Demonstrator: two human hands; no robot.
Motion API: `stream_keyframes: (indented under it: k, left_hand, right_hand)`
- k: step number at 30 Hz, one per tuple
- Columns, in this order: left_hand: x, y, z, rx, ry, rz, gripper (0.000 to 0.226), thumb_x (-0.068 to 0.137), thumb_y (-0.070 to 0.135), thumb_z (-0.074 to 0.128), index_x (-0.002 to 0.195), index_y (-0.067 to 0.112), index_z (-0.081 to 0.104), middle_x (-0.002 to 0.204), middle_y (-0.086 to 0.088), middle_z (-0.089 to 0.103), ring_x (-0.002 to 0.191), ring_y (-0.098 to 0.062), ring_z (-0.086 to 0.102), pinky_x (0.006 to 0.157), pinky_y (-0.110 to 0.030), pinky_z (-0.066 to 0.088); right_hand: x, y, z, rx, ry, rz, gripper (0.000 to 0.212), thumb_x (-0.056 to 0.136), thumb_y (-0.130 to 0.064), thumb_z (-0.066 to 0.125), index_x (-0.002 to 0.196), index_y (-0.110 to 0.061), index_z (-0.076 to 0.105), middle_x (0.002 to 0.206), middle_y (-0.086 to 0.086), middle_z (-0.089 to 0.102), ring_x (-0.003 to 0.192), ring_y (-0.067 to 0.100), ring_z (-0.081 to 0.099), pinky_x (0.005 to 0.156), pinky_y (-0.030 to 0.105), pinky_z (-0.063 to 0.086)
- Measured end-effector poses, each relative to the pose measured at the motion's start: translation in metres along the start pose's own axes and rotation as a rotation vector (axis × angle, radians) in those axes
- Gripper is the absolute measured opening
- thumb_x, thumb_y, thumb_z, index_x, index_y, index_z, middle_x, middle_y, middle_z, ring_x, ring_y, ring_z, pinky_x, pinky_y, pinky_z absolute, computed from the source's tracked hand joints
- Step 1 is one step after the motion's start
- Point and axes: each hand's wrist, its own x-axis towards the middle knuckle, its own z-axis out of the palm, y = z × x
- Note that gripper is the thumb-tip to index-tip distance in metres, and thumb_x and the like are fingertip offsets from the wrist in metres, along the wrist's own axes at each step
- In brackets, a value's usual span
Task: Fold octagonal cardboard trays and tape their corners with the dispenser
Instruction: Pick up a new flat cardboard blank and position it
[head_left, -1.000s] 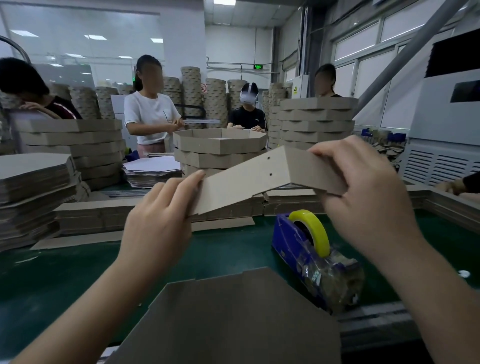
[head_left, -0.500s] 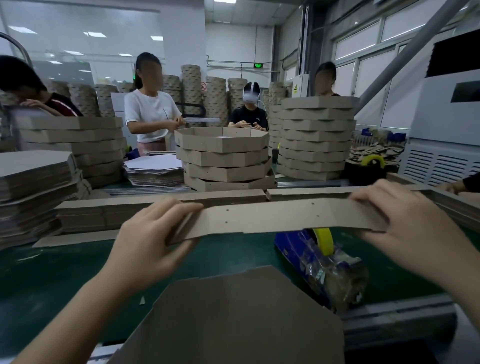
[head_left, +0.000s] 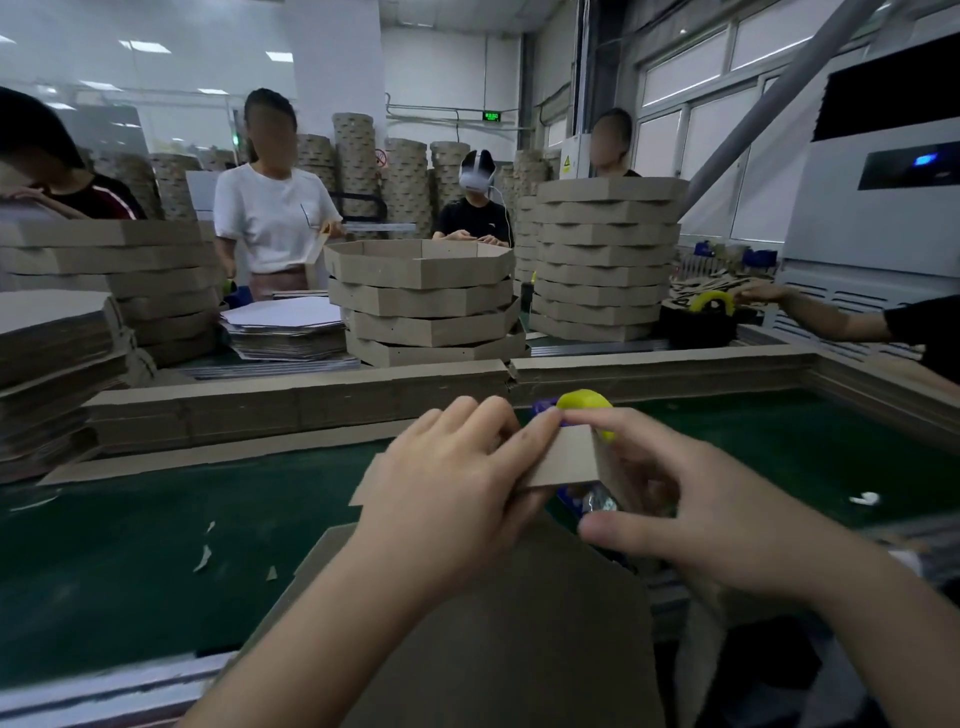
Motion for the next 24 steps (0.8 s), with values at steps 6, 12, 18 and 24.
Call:
stream_keyframes:
  k: [6, 12, 18, 24]
  left_hand:
    - [-0.024, -0.009, 0.007, 0.035, 0.053, -0.081, 0.059, 0.079, 0.043, 0.057, 0.131, 0.017, 0.059, 0.104, -0.001, 0.065, 0.087, -0.024, 0.062, 0.069, -0.034, 0.05]
    - [-0.087, -0.053, 0.022, -0.276, -0.379, -0.833, 0.076, 0.066, 0.077, 0.058, 0.126, 0.03, 0.051, 0.112, 0.01, 0.061, 0.104, -0.015, 0.057, 0.086, -0.036, 0.051]
    - [-0.096, -0.042, 0.022, -0.791, -0.08, -0.94, 0.029, 0.067, 0.029, 0.087, 0.067, 0.018, 0.061, 0.06, -0.002, 0.065, 0.055, -0.009, 0.058, 0.048, -0.022, 0.045]
    - [-0.096, -0.024, 0.009, -0.775, -0.047, -0.856, 0.053, 0.058, 0.024, 0.092, 0.081, 0.022, 0.044, 0.054, 0.008, 0.058, 0.046, -0.002, 0.043, 0.042, -0.016, 0.035]
  right_hand:
    - [0.003, 0.008, 0.026, -0.001, 0.182, -0.032, 0.061, 0.064, -0.082, 0.058, 0.12, -0.063, 0.044, 0.111, -0.037, 0.056, 0.102, -0.015, 0.054, 0.072, 0.01, 0.044]
    - [-0.007, 0.028, 0.017, 0.165, 0.462, -0.025, 0.02, 0.075, -0.048, 0.066, 0.095, -0.044, 0.066, 0.08, -0.022, 0.064, 0.068, -0.004, 0.055, 0.056, 0.008, 0.041]
    - [-0.014, 0.031, 0.022, 0.385, 0.37, -0.06, 0.029, 0.071, -0.029, 0.083, 0.098, -0.035, 0.073, 0.102, -0.01, 0.07, 0.094, 0.009, 0.065, 0.072, 0.016, 0.052]
    - [-0.014, 0.027, 0.042, 0.414, 0.307, -0.07, 0.034, 0.064, -0.039, 0.076, 0.097, -0.031, 0.076, 0.103, -0.009, 0.07, 0.097, 0.008, 0.065, 0.074, 0.017, 0.052]
